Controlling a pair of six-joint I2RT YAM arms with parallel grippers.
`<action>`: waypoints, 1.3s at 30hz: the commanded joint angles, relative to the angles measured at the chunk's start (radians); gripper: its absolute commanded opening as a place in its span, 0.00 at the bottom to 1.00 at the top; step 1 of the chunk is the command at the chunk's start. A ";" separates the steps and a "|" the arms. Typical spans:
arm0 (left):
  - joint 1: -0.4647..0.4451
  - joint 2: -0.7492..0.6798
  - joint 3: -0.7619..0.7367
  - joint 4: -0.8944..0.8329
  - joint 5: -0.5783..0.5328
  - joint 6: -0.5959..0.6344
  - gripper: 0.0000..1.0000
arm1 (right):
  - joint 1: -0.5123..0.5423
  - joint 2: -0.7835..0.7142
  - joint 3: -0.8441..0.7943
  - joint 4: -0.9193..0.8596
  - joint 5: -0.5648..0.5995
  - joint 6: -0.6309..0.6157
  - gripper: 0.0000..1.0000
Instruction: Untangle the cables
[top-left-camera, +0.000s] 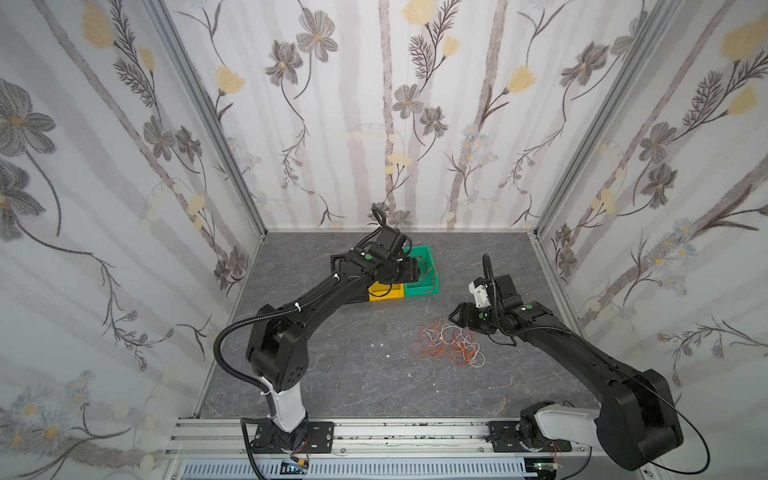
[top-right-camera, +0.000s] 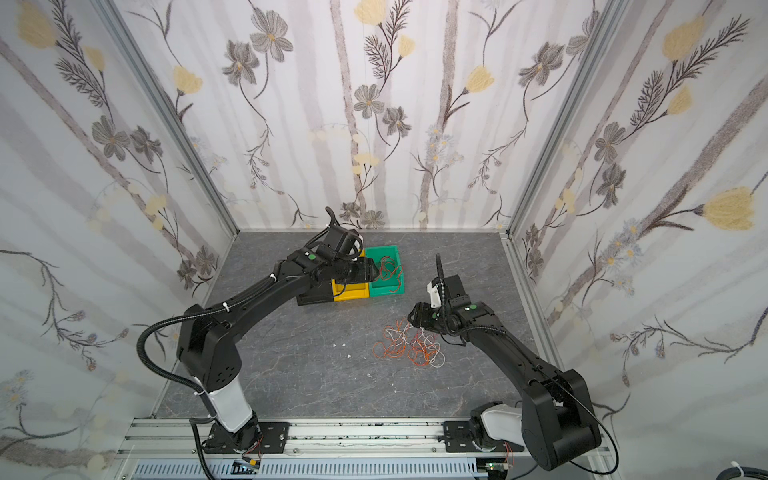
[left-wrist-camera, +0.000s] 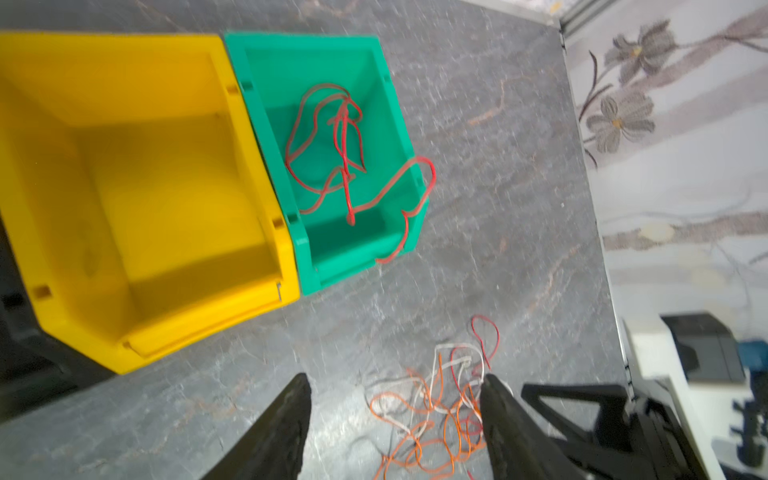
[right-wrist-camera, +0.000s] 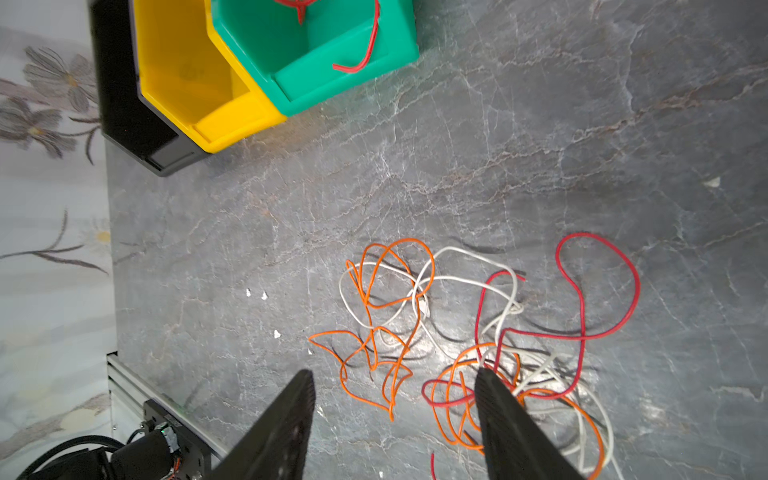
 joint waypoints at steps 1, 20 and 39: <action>-0.022 -0.100 -0.182 0.165 0.028 -0.042 0.66 | 0.041 0.014 0.007 -0.068 0.103 -0.006 0.61; -0.144 -0.156 -0.640 0.604 0.192 -0.141 0.66 | 0.218 0.046 -0.058 0.010 0.246 0.119 0.02; -0.242 0.127 -0.446 0.529 0.095 -0.078 0.63 | 0.160 0.101 -0.003 -0.018 0.314 0.115 0.46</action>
